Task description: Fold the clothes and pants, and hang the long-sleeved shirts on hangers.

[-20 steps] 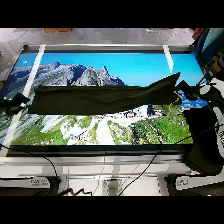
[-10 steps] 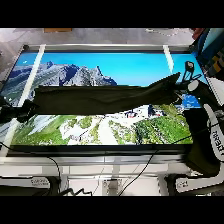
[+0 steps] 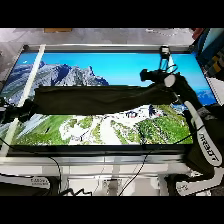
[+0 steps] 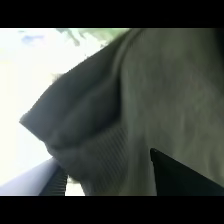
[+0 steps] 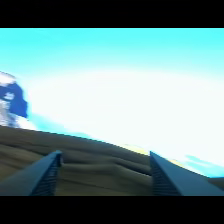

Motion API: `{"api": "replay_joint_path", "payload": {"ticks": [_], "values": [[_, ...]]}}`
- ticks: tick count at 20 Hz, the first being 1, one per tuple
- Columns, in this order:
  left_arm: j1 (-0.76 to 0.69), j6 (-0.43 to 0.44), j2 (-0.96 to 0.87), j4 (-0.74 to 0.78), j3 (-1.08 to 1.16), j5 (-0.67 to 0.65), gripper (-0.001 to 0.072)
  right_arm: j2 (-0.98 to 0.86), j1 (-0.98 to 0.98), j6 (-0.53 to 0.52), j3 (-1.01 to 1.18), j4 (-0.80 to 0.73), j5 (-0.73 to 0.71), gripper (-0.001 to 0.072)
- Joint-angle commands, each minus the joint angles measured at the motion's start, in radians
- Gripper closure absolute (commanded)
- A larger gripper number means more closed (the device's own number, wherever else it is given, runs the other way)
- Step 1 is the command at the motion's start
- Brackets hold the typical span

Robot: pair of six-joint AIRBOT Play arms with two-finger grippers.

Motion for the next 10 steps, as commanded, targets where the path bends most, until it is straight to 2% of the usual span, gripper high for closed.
{"api": "replay_joint_path", "payload": {"ticks": [1,2,3,4,5,6,8,10], "values": [[-0.041,0.016,-0.006,0.0,0.01,0.155,0.0367,-0.052,0.104,0.077,0.018,-0.003,-0.055,0.0188],[-0.057,0.016,-0.006,0.001,0.026,0.165,0.0594,-0.074,0.126,0.107,0.029,-0.002,-0.05,0.0305],[-0.073,0.026,-0.005,0.001,0.051,0.164,0.0689,-0.097,0.15,0.133,0.044,-0.001,-0.052,0.0447],[-0.09,0.056,-0.001,0.001,0.083,0.159,0.069,-0.117,0.174,0.142,0.062,-0.001,-0.055,0.0548],[-0.105,0.097,0.008,0.002,0.116,0.144,0.069,-0.133,0.198,0.142,0.084,-0.002,-0.055,0.0589],[-0.117,0.14,0.023,0.001,0.149,0.119,0.0689,-0.15,0.222,0.141,0.109,-0.002,-0.054,0.0679],[-0.137,0.213,0.077,0.001,0.212,0.032,0.069,-0.182,0.263,0.151,0.162,0.003,-0.043,0.0686],[-0.143,0.231,0.167,0.002,0.247,-0.058,0.069,-0.214,0.296,0.208,0.231,0.008,0.004,0.0686]]}}
